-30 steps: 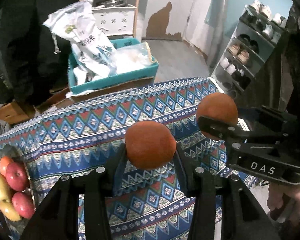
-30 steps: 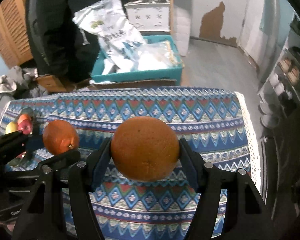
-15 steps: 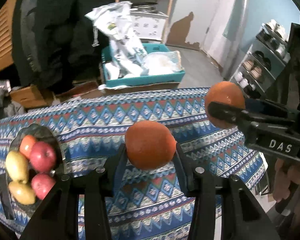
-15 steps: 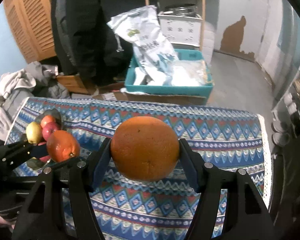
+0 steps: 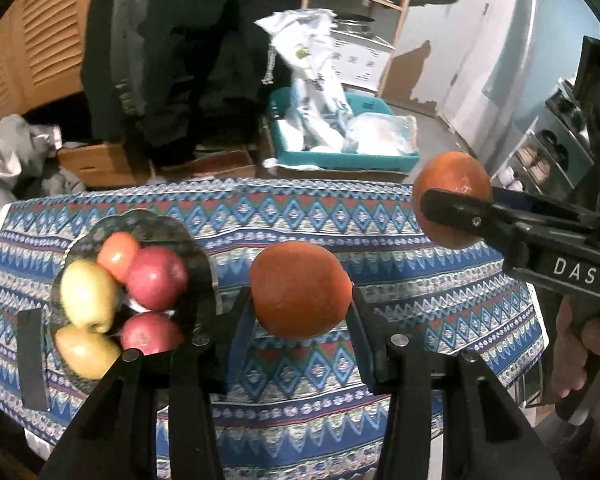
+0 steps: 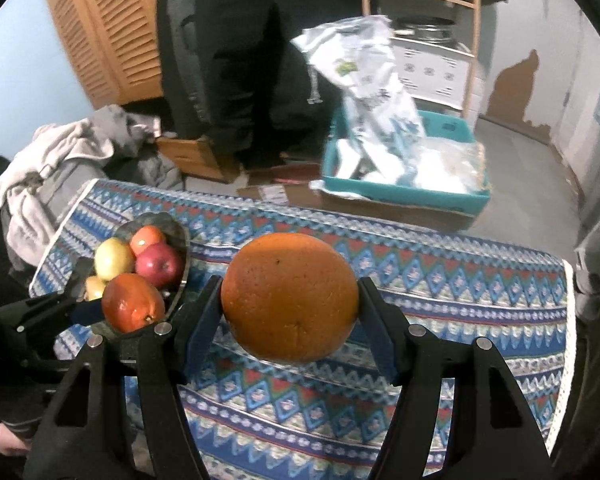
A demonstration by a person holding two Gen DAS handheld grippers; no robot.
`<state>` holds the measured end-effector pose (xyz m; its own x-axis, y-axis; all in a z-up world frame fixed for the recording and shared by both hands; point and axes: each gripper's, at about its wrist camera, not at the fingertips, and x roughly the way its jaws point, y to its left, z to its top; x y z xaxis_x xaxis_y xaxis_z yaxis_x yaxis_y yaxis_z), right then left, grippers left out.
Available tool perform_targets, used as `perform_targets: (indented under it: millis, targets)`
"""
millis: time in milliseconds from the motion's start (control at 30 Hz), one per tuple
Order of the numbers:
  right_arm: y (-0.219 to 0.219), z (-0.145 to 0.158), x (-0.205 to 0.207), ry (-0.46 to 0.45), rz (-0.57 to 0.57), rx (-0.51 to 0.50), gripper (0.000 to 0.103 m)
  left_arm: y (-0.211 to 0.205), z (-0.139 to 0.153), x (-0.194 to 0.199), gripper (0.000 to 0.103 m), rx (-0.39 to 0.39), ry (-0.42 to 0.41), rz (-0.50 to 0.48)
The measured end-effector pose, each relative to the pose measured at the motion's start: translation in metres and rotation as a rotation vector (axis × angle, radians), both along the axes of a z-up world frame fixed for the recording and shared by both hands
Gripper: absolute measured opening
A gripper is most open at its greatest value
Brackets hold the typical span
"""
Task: Organize fruits
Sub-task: 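Lower both oranges into the glass bowl and open both tools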
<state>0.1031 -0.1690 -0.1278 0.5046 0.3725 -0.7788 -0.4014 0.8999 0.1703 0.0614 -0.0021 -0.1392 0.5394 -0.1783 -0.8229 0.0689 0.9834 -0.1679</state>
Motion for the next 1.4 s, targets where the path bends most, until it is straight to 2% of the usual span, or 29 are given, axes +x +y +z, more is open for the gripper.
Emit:
perform_targets:
  millis: [400, 833, 1033, 1400]
  targets:
    - [0.069, -0.016, 0.005, 0.051, 0.094, 0.018, 0.067, 0.059, -0.008, -0.017, 0.046, 0.014, 0.009, 0.104]
    - [0.144, -0.05, 0.005, 0.138, 0.189, 0.007, 0.067, 0.124, -0.038, -0.032, 0.046, 0.021, 0.059, 0.225]
    - [0.171, -0.069, 0.003, 0.181, 0.221, -0.008, 0.067, 0.139, -0.06, -0.035, 0.046, 0.012, 0.112, 0.25]
    - [0.2, -0.102, -0.002, 0.225, 0.262, -0.065, 0.067, 0.152, -0.085, -0.034, 0.047, 0.019, 0.151, 0.269]
